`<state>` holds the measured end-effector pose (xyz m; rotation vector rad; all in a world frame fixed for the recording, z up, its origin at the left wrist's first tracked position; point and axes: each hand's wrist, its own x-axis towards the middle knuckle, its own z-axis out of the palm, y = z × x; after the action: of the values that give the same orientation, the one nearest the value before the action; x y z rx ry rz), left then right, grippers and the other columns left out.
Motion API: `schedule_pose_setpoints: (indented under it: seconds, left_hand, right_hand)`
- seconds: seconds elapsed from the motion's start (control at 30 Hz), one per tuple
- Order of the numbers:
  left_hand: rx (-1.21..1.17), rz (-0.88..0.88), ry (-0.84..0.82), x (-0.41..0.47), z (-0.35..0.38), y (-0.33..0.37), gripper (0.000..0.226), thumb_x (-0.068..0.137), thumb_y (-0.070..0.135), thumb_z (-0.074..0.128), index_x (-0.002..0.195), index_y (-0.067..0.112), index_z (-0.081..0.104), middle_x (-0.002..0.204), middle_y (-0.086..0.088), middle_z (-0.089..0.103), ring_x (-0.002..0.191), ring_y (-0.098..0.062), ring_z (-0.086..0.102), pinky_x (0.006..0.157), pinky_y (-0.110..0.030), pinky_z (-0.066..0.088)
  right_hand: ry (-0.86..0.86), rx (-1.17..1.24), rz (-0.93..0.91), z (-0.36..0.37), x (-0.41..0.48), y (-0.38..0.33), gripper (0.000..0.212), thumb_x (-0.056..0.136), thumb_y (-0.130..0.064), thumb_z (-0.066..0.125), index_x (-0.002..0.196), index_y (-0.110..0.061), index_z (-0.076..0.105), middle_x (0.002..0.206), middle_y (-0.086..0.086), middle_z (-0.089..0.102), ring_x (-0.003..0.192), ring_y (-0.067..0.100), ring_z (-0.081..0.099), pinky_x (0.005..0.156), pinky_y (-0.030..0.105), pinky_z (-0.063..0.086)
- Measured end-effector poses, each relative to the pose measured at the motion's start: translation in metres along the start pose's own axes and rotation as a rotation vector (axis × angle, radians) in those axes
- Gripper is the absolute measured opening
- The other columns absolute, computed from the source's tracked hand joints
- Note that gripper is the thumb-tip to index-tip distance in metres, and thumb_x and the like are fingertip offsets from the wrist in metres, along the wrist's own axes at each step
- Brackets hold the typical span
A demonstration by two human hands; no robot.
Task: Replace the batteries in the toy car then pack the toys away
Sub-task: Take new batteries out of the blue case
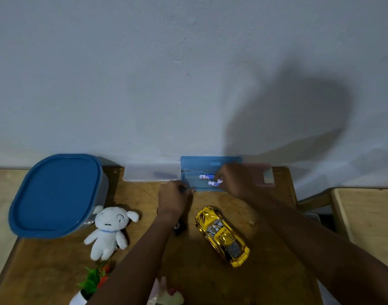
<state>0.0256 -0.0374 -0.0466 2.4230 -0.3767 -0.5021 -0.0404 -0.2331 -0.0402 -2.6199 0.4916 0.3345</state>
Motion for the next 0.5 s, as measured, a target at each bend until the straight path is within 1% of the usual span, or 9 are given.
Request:
schedule_pose_setpoints:
  seconds: [0.07, 0.13, 0.2, 0.27, 0.33, 0.4, 0.5]
  left_hand:
    - [-0.006, -0.003, 0.004, 0.001, 0.0, 0.0, 0.029, 0.084, 0.028, 0.08, 0.105, 0.008, 0.076, 0.111, -0.011, 0.075, 0.106, -0.022, 0.068, 0.087, -0.036, 0.059]
    - [-0.011, -0.007, 0.002, 0.001, -0.001, 0.001, 0.029, 0.085, 0.027, 0.079, 0.106, 0.008, 0.076, 0.113, -0.011, 0.074, 0.108, -0.022, 0.067, 0.087, -0.036, 0.059]
    - [-0.013, -0.005, -0.001, 0.002, -0.001, 0.0, 0.029, 0.085, 0.027, 0.079, 0.106, 0.008, 0.076, 0.112, -0.011, 0.074, 0.107, -0.022, 0.067, 0.087, -0.036, 0.058]
    - [-0.009, -0.006, 0.002, 0.003, -0.001, -0.001, 0.027, 0.084, 0.027, 0.079, 0.104, 0.008, 0.077, 0.111, -0.011, 0.075, 0.105, -0.022, 0.068, 0.087, -0.037, 0.057]
    - [-0.013, -0.01, 0.001, 0.002, -0.001, 0.0, 0.028, 0.084, 0.027, 0.079, 0.104, 0.008, 0.077, 0.11, -0.011, 0.075, 0.105, -0.023, 0.068, 0.087, -0.037, 0.057]
    - [-0.013, -0.014, 0.0, 0.002, -0.001, 0.001, 0.029, 0.085, 0.026, 0.079, 0.107, 0.008, 0.076, 0.111, -0.01, 0.075, 0.105, -0.021, 0.068, 0.086, -0.033, 0.055]
    - [-0.015, -0.018, 0.002, 0.001, -0.001, 0.003, 0.031, 0.086, 0.025, 0.078, 0.11, 0.007, 0.075, 0.114, -0.011, 0.075, 0.107, -0.021, 0.068, 0.086, -0.03, 0.053]
  right_hand:
    - [-0.013, -0.004, 0.0, 0.003, 0.0, 0.002, 0.03, 0.081, -0.015, 0.074, 0.109, -0.024, 0.076, 0.107, 0.005, 0.074, 0.098, 0.026, 0.067, 0.081, 0.033, 0.053]
    - [-0.013, -0.022, -0.024, 0.006, 0.0, 0.003, 0.032, 0.085, -0.012, 0.069, 0.115, -0.023, 0.073, 0.115, 0.007, 0.071, 0.106, 0.027, 0.065, 0.086, 0.034, 0.051]
    - [0.006, -0.016, -0.072, 0.006, -0.001, 0.001, 0.032, 0.09, -0.015, 0.066, 0.12, -0.023, 0.071, 0.118, 0.007, 0.07, 0.108, 0.026, 0.063, 0.088, 0.033, 0.048]
    - [0.057, -0.029, -0.134, 0.004, -0.003, -0.008, 0.029, 0.094, -0.017, 0.061, 0.121, -0.022, 0.07, 0.114, 0.006, 0.071, 0.105, 0.026, 0.063, 0.085, 0.033, 0.047]
    - [0.089, -0.064, -0.188, 0.005, -0.003, -0.018, 0.026, 0.095, -0.013, 0.056, 0.114, -0.021, 0.071, 0.104, 0.006, 0.071, 0.097, 0.027, 0.065, 0.079, 0.034, 0.049]
    - [0.092, -0.172, -0.22, 0.009, -0.002, -0.023, 0.025, 0.092, -0.007, 0.054, 0.107, -0.02, 0.07, 0.098, 0.004, 0.07, 0.09, 0.025, 0.066, 0.073, 0.034, 0.05]
    - [0.054, -0.332, -0.258, 0.011, 0.0, -0.026, 0.027, 0.091, -0.002, 0.054, 0.11, -0.017, 0.065, 0.1, 0.005, 0.07, 0.09, 0.025, 0.066, 0.071, 0.037, 0.052]
